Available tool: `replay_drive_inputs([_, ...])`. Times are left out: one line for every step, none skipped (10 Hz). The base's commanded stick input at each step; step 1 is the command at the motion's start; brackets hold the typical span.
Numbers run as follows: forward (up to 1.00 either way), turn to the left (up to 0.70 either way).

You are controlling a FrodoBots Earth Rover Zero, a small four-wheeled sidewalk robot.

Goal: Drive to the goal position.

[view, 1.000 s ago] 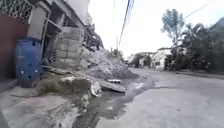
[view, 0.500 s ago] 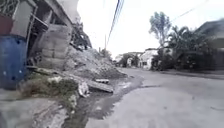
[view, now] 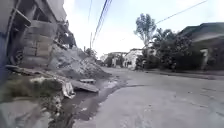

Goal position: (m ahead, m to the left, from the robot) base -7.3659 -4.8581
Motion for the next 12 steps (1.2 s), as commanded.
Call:
replay_drive_inputs([0.00, -0.70])
replay_drive_inputs([0.00, -0.70])
replay_drive_inputs([0.00, -0.70])
replay_drive_inputs([0.00, -0.70])
replay_drive_inputs([0.00, -0.70])
replay_drive_inputs([0.00, -0.70])
replay_drive_inputs([0.00, -0.70])
replay_drive_inputs([0.00, -0.70])
replay_drive_inputs([0.00, -0.70])
replay_drive_inputs([0.00, -0.70])
replay_drive_inputs([0.00, -0.70])
replay_drive_inputs([0.00, -0.70])
